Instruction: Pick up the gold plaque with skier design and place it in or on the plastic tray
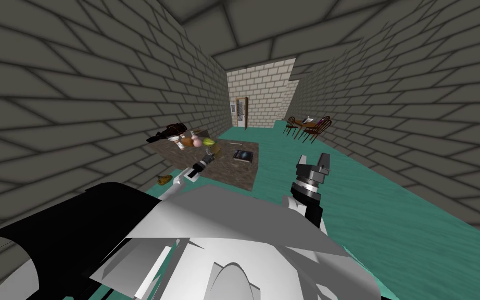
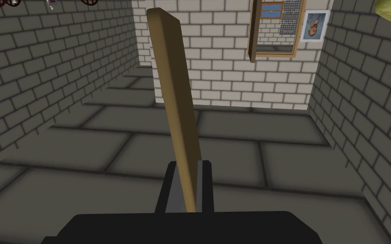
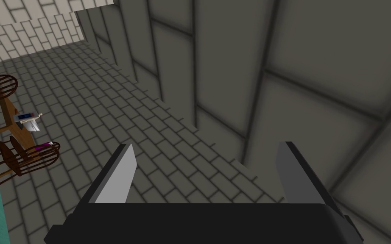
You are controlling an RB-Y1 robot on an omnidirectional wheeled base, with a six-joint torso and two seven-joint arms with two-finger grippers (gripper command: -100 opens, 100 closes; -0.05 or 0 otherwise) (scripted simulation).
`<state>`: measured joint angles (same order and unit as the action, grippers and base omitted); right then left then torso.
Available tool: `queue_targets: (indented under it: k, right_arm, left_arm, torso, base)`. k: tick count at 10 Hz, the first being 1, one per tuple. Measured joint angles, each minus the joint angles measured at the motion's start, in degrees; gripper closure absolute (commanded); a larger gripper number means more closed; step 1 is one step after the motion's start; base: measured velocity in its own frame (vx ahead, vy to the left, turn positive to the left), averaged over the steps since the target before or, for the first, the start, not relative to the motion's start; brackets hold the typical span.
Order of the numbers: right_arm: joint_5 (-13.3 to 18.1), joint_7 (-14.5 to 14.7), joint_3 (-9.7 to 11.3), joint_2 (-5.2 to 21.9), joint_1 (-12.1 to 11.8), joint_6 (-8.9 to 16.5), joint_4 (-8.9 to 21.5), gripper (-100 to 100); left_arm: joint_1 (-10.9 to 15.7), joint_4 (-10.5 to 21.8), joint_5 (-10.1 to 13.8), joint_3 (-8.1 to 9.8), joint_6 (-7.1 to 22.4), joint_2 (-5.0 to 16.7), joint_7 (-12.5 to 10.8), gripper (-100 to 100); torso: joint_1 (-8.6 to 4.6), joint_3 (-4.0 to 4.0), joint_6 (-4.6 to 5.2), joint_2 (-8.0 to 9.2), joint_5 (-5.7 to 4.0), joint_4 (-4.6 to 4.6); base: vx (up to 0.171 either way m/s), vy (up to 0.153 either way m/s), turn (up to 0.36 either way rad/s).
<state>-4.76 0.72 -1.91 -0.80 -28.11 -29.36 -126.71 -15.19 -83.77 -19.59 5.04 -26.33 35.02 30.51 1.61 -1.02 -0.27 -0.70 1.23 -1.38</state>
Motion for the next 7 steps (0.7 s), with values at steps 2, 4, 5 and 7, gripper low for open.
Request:
queue_targets:
  k: [2, 4, 5, 7]
  right_arm:
    - [0.0, 0.0, 0.0, 0.0, 0.0, 0.0, 0.0, 0]
    - [0.0, 0.0, 0.0, 0.0, 0.0, 0.0, 0.0, 0]
    - [0.0, 0.0, 0.0, 0.0, 0.0, 0.0, 0.0, 0]
    - [0.0, 0.0, 0.0, 0.0, 0.0, 0.0, 0.0, 0]
  left_arm:
    - [0.2, -1.2, -1.1, 1.25, 1.9, 1.2, -1.5, 100]
    - [1.1, -2.3, -2.4, 2.19, 4.0, 1.9, -2.7, 100]
    - [1.5, -2.7, -3.0, 2.69, 5.1, 2.3, -3.3, 100]
    - [1.9, -3.7, -3.9, 3.87, 6.9, 3.6, -4.9, 100]
  torso:
    - [-0.12, -0.03, -0.03, -0.04, -0.03, -0.01]
    - [-0.3, 0.04, -0.05, 0.07, -0.09, 0.01]
    - [-0.3, 0.05, -0.08, 0.08, -0.11, 0.02]
    - [-0.3, 0.08, -0.12, 0.11, -0.14, 0.04]
  base:
    - [0.086, 0.124, -0.007]
    - [0.059, 0.117, -0.013]
    - [0.065, 0.136, -0.011]
    - [0.068, 0.118, -0.01]
